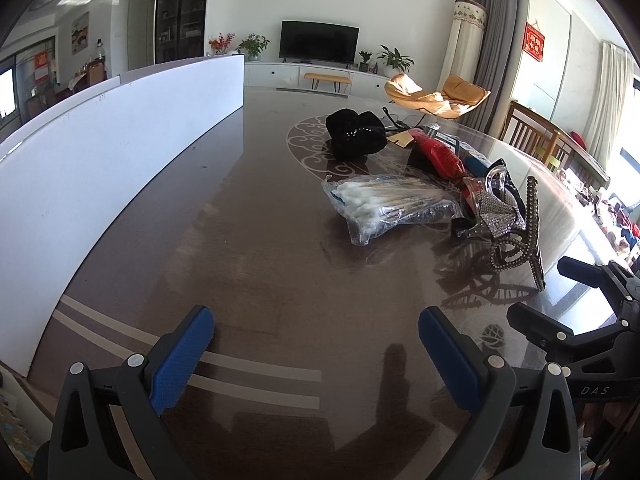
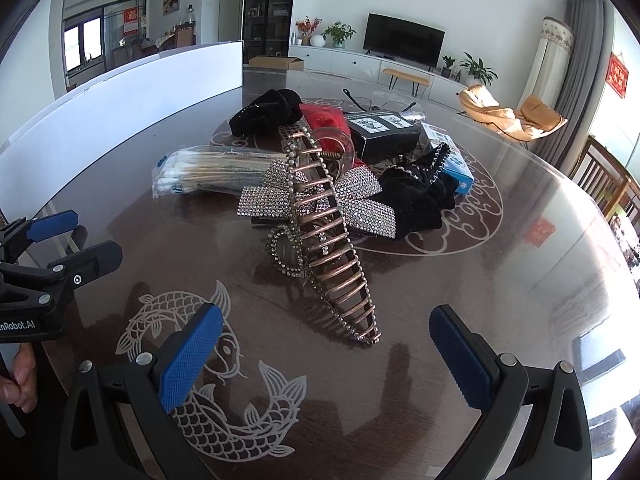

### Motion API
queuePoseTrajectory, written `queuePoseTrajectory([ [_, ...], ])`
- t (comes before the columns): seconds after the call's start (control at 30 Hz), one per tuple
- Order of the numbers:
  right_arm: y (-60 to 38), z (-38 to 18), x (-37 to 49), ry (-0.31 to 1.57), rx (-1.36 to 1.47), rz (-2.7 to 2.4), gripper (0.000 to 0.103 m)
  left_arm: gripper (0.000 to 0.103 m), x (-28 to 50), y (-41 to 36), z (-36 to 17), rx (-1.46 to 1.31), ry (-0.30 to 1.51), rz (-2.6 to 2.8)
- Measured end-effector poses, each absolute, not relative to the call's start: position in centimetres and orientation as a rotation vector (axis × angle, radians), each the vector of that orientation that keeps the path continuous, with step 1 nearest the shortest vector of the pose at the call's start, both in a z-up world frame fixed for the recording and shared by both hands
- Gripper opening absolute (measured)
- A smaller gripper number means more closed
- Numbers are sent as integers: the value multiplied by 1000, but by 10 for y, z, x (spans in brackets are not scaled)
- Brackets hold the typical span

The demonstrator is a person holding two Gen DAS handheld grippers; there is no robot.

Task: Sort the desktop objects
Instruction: 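Move the right gripper to the bronze claw clip and close on it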

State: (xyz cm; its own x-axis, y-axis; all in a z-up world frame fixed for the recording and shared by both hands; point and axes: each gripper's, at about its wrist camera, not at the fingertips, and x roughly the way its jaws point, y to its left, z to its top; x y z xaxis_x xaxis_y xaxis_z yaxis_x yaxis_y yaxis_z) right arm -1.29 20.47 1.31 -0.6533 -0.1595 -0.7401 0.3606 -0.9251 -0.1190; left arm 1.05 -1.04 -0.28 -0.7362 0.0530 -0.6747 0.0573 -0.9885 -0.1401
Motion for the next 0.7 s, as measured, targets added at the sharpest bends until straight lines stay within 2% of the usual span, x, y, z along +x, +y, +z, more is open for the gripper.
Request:
queuePoseTrajectory([
  [0.17,203,9,-19,375,1182,-2563,103,103,11,-9,-3,1141,222,-2911],
  [0.3,210,5,-35,239,1287,-2498,103,103,10,-8,-4,1145,226,-2910],
  [0.7,186,3,-74,310,1285,-2403,103,103,10,-7,-5,1151,193,-2903],
])
